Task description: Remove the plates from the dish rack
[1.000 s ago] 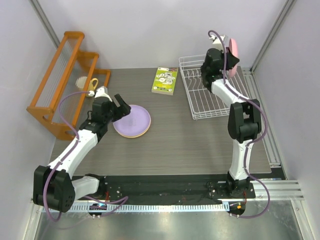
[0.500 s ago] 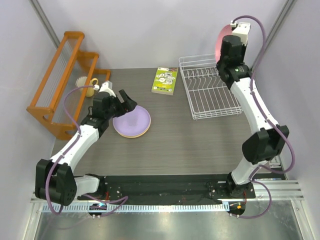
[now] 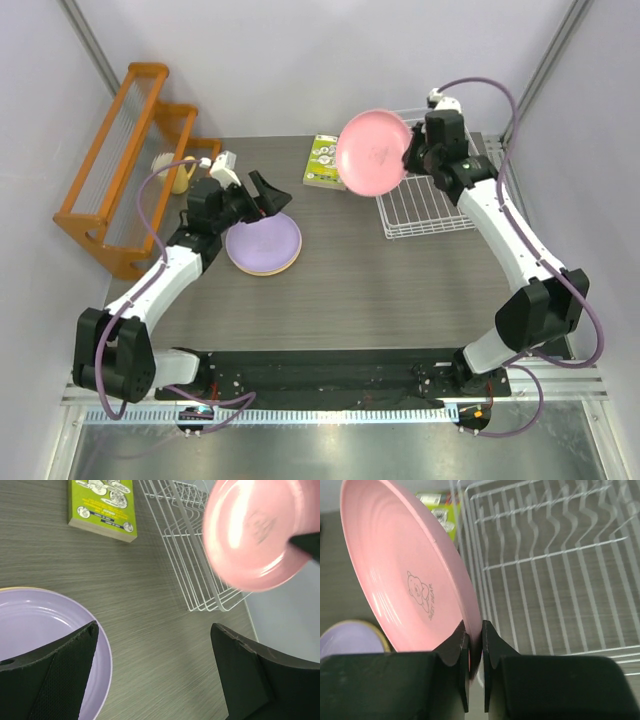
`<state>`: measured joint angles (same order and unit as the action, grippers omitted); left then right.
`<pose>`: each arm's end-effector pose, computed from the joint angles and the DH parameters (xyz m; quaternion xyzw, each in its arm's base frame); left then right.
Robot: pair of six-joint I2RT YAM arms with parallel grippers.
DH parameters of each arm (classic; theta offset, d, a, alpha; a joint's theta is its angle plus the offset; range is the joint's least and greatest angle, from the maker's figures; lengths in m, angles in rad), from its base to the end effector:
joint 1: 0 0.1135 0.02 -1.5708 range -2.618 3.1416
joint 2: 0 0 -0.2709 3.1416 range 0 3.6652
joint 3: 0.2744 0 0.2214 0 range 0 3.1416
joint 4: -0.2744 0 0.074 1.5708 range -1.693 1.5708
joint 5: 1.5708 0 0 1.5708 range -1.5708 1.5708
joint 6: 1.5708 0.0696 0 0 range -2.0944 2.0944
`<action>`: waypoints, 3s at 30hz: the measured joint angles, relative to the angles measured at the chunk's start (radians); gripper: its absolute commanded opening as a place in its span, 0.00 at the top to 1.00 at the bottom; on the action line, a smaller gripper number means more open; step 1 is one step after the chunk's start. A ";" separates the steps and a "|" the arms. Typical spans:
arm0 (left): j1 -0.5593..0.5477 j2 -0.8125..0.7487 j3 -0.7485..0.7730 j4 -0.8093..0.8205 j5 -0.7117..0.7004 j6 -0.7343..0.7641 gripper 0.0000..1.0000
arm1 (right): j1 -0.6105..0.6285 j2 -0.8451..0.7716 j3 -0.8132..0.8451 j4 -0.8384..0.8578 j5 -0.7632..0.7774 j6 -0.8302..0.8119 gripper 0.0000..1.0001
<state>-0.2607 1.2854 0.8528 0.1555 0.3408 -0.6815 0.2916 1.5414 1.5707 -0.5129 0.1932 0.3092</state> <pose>0.2806 -0.0989 0.3004 -0.0643 0.7904 -0.3902 0.4678 0.3384 0.0876 0.3843 0.0574 0.8514 0.0735 0.5162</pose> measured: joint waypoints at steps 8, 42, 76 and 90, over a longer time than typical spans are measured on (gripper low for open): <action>-0.032 0.000 -0.009 0.071 0.003 -0.018 0.07 | 0.055 -0.026 -0.205 0.029 -0.185 0.117 0.99; -0.111 0.053 -0.093 0.140 -0.097 -0.060 1.00 | 0.106 -0.149 -0.493 0.302 -0.462 0.375 0.61; -0.111 -0.217 -0.143 -0.333 -0.597 0.031 1.00 | 0.105 -0.140 -0.476 0.267 -0.433 0.320 0.44; -0.084 -0.177 -0.161 -0.420 -0.696 -0.005 1.00 | 0.104 -0.108 -0.475 0.246 -0.424 0.302 0.44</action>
<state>-0.3443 1.1080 0.6914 -0.2642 -0.3553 -0.6865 0.3958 1.4330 1.0954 -0.2668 -0.2306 0.6113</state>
